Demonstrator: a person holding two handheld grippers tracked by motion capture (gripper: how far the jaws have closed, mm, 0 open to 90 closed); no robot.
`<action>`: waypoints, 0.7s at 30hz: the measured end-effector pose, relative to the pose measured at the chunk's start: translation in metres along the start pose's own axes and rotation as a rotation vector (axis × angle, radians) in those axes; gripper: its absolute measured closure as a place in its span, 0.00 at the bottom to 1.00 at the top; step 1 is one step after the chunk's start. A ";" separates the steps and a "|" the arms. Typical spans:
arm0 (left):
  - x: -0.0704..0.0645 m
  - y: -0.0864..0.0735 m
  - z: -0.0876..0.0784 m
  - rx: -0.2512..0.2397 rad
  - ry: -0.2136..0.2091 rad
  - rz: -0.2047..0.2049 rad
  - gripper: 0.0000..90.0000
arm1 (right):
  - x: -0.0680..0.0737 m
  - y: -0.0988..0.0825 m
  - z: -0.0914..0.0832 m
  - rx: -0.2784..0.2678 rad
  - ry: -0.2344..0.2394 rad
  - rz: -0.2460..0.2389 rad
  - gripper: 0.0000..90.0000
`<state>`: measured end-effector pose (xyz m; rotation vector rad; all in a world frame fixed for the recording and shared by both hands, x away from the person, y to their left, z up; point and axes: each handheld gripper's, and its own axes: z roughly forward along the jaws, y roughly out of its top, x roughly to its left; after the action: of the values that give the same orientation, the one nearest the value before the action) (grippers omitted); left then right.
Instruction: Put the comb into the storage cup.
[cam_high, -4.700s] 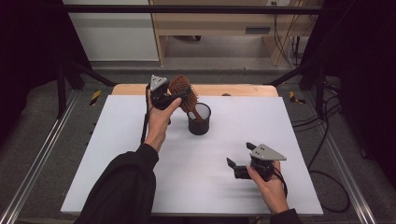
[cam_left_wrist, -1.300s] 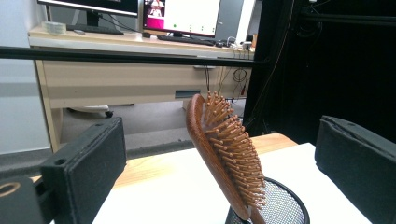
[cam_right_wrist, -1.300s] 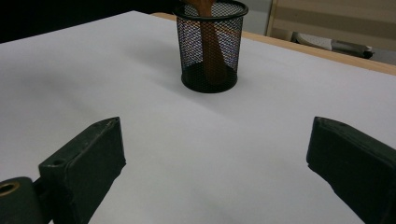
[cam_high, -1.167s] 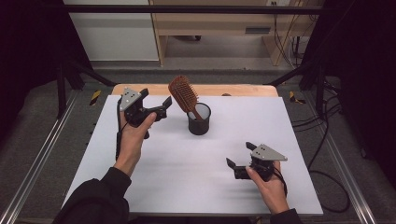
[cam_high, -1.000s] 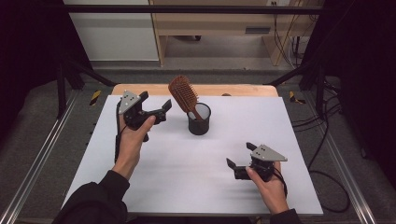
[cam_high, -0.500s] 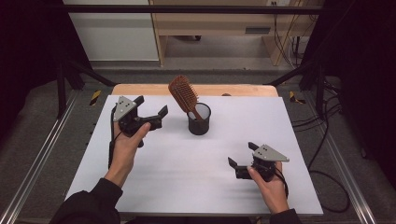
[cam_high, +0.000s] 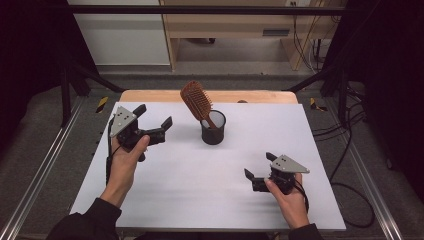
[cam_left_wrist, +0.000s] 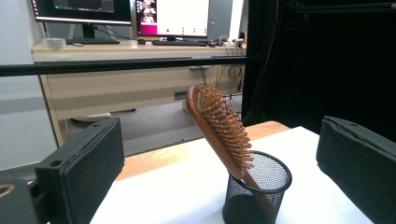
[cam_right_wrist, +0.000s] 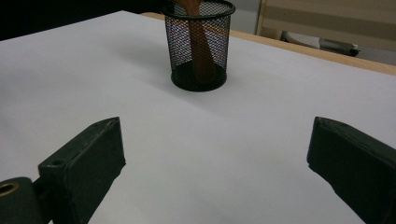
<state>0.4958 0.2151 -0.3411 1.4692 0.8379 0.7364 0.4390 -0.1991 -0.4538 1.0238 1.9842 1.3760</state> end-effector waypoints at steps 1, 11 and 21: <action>0.001 0.000 -0.002 -0.001 -0.001 0.001 0.01 | 0.000 0.000 0.000 -0.001 0.000 0.000 0.05; 0.010 0.004 -0.015 -0.018 0.006 -0.007 0.01 | 0.000 0.000 0.000 -0.001 0.000 -0.002 0.05; 0.021 0.011 -0.032 -0.024 0.032 0.019 0.01 | 0.000 0.001 -0.002 -0.013 -0.005 -0.011 0.05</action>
<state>0.4815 0.2501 -0.3292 1.4490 0.8377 0.7840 0.4380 -0.1999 -0.4518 1.0081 1.9720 1.3778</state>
